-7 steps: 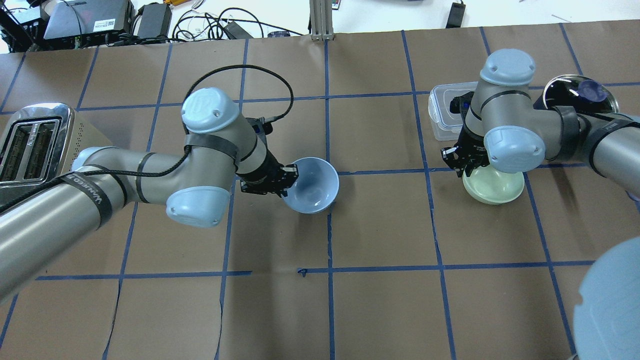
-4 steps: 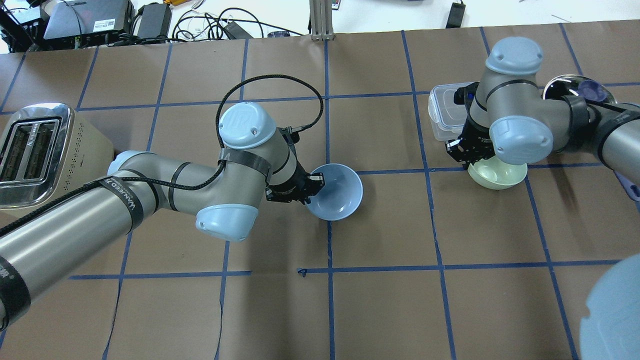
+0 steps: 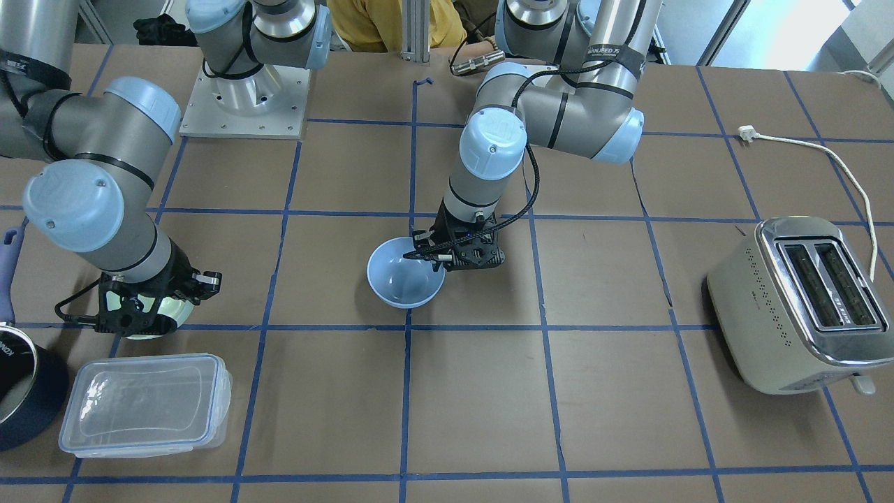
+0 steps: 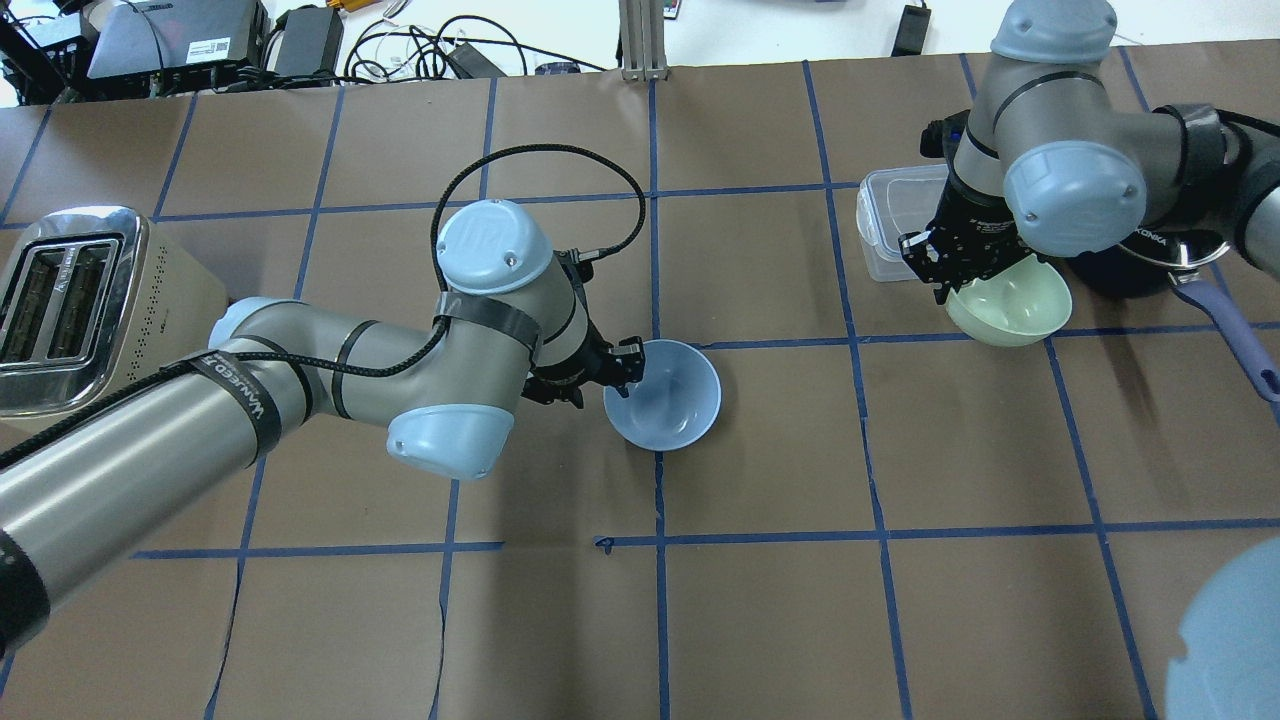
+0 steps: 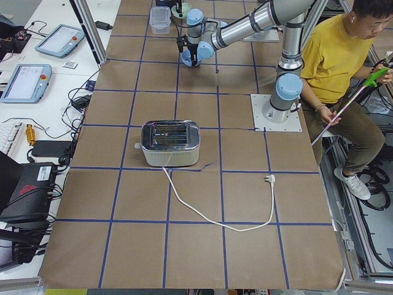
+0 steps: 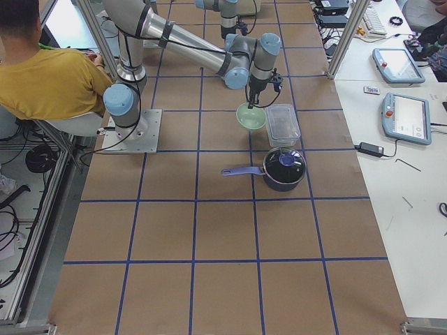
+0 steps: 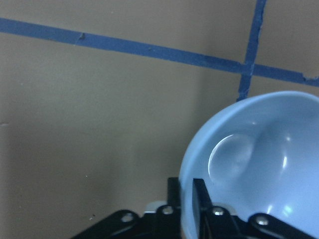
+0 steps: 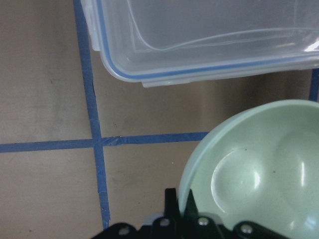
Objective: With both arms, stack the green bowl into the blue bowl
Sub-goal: 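Set the blue bowl down at table center and lift the left gripper away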
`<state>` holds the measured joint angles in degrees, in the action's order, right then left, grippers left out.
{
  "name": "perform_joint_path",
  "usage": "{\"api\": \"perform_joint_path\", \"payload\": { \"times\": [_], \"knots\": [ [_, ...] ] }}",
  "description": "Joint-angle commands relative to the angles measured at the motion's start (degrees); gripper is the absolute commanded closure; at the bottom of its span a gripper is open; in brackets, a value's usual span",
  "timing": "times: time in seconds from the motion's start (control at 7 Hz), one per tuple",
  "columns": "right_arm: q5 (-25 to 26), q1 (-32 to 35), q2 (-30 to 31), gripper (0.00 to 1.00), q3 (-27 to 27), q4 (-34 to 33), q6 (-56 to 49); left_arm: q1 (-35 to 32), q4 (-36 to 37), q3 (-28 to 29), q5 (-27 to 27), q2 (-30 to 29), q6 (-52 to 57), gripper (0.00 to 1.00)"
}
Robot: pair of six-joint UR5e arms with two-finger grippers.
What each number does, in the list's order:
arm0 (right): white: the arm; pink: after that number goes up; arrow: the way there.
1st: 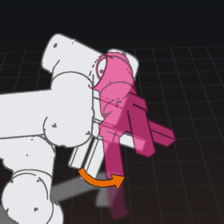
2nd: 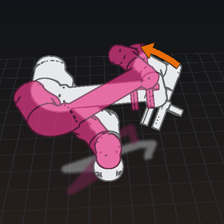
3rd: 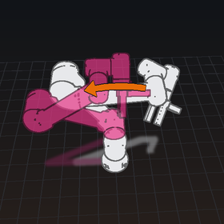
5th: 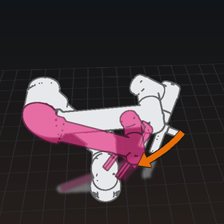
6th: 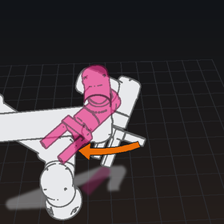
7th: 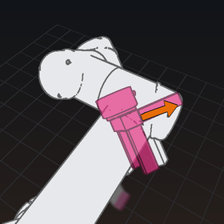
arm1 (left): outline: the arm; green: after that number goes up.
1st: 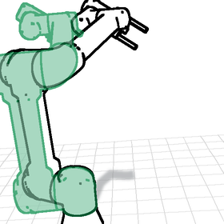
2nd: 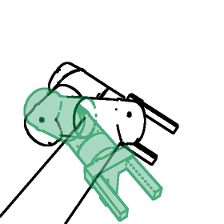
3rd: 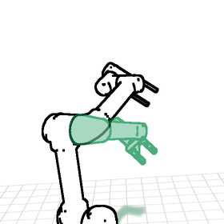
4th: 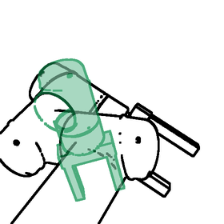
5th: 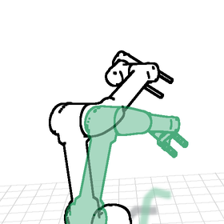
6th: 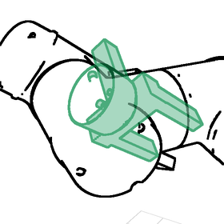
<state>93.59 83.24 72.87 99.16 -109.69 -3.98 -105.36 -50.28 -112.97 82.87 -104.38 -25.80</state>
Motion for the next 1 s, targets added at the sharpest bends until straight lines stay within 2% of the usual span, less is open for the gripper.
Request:
{"api": "perform_joint_path", "payload": {
  "times": [0.0,0.14,0.29,0.43,0.57,0.86],
  "knots": [
    [-0.17,0.25,-0.01,1.0,-1.68,1.66,0.99,5.4,-15.54,9.81,1.07,3.64,5.97,0.15],
    [-1.73,0.34,0.25,1.0,-2.21,1.93,2.99,6.64,-27.21,17.45,7.6,5.57,14.2,0.1],
    [-2.1,1.99,0.6,1.0,-3.0,2.11,6.14,8.66,-35.59,23.18,11.84,7.07,21.51,0.09],
    [-2.01,5.84,0.52,1.0,-3.61,2.29,11.66,11.81,-39.16,26.28,11.88,9.17,28.1,0.08],
    [-1.93,10.92,0.52,1.0,-5.19,2.38,18.85,14.63,-39.19,27.01,11.18,11.63,29.74,0.0],
    [-1.31,20.86,0.43,1.0,-6.43,1.33,32.55,16.24,-39.19,26.05,10.91,13.32,28.89,0.0]
  ]
}}
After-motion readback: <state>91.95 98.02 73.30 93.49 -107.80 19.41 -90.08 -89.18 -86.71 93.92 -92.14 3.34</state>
